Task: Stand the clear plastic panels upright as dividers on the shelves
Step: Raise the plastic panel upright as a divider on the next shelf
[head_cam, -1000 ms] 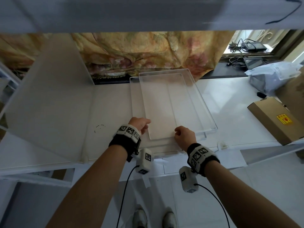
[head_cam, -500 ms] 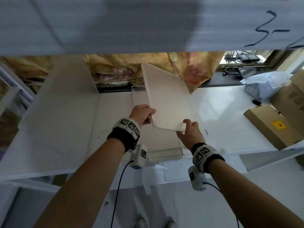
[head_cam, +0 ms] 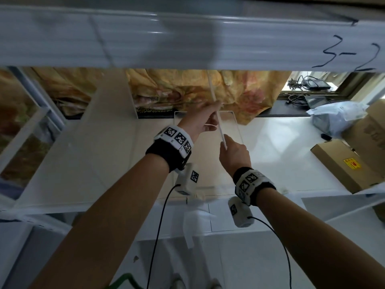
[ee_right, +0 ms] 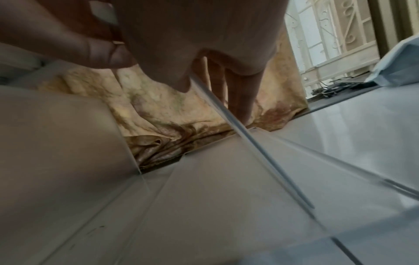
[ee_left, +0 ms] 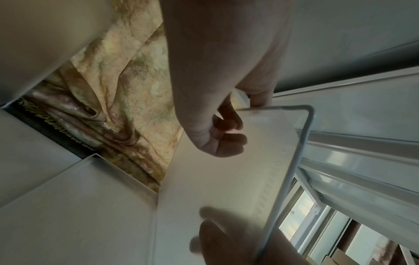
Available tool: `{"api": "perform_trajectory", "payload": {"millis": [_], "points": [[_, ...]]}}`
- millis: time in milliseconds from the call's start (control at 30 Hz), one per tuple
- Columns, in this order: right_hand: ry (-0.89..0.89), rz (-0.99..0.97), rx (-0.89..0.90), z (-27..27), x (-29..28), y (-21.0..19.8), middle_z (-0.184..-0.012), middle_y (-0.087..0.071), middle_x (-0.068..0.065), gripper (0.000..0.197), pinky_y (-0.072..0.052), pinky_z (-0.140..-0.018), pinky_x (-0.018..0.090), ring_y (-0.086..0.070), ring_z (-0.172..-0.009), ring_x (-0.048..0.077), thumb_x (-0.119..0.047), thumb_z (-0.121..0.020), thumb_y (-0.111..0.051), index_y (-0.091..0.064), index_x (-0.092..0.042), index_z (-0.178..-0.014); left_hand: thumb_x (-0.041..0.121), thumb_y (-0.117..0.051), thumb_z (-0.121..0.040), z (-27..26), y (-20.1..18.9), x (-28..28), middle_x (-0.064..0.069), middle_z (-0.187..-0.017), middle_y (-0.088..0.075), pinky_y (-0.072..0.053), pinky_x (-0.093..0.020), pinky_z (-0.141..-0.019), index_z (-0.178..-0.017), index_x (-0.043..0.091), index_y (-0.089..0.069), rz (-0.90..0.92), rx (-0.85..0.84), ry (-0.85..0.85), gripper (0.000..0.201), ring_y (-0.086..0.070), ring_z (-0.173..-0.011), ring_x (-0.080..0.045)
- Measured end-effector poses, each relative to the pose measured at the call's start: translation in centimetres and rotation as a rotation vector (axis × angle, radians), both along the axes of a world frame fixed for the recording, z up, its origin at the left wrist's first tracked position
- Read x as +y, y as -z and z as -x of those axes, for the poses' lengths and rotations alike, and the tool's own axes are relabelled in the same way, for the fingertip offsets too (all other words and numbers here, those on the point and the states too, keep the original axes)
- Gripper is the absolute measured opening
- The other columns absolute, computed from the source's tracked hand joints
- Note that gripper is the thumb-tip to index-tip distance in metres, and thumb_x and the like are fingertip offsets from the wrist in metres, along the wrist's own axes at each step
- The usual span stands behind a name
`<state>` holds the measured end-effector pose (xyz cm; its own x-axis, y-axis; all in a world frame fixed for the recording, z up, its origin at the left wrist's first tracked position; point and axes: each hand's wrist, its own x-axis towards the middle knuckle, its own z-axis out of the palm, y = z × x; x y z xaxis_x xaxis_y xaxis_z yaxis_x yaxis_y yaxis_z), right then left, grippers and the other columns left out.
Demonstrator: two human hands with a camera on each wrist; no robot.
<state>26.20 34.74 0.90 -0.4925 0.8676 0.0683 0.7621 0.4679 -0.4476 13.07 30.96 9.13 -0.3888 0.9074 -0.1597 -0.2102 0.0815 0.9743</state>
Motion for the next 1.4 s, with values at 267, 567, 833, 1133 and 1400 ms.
{"api": "perform_trajectory", "payload": {"millis": [267,567,833,1133,1400], "points": [[-0.01,0.17,0.447,0.1,-2.2,-0.9,-0.11,-0.071,0.019,0.044,-0.055,-0.086,0.053,-0.069,-0.096,0.038,-0.028,-0.094,-0.037,-0.06,-0.009,-0.127,0.043,-0.04,-0.099,1.8,3.7,-1.7,-0.001,-0.093,-0.056,-0.048,-0.033,-0.081,-0.094,0.016,-0.058,0.194,0.003,-0.082,0.033,-0.056,-0.094,-0.021],[-0.048,0.246,0.588,1.3,-5.4,-0.6,-0.111,-0.071,0.013,0.031,-0.059,-0.078,0.053,-0.072,-0.092,0.027,-0.013,-0.1,-0.041,-0.058,-0.008,-0.125,0.042,-0.039,-0.1,2.6,11.0,-4.2,-0.014,-0.144,-0.041,-0.04,-0.043,-0.108,-0.146,0.005,-0.031,0.521,-0.055,-0.047,0.059,-0.043,-0.132,-0.032],[-0.023,0.199,0.588,1.5,-6.7,0.8,-0.112,-0.07,0.016,0.031,-0.058,-0.077,0.055,-0.072,-0.092,0.03,-0.01,-0.1,-0.041,-0.057,-0.005,-0.126,0.001,-0.033,-0.098,2.2,14.7,-5.1,-0.012,-0.083,-0.056,-0.047,-0.037,-0.087,-0.08,0.001,-0.05,0.534,-0.21,-0.078,0.025,-0.057,-0.074,-0.023],[0.031,0.155,0.594,1.4,-6.6,1.2,-0.107,-0.072,0.018,0.032,-0.057,-0.08,0.055,-0.073,-0.091,0.031,-0.013,-0.098,-0.042,-0.058,-0.006,-0.125,-0.008,-0.039,-0.094,1.9,17.0,-3.8,-0.01,-0.071,-0.063,-0.055,-0.036,-0.07,-0.08,0.004,-0.057,0.476,-0.182,-0.002,0.026,-0.06,-0.068,-0.023],[0.008,0.102,0.581,1.5,-7.1,1.2,-0.109,-0.071,0.019,0.03,-0.056,-0.081,0.055,-0.073,-0.091,0.033,-0.011,-0.1,-0.043,-0.058,-0.004,-0.125,-0.013,-0.038,-0.091,1.5,17.4,-3.8,-0.01,-0.075,-0.063,-0.053,-0.025,-0.047,-0.114,-0.008,-0.059,0.434,-0.137,0.003,0.032,-0.06,-0.061,-0.018]]}}
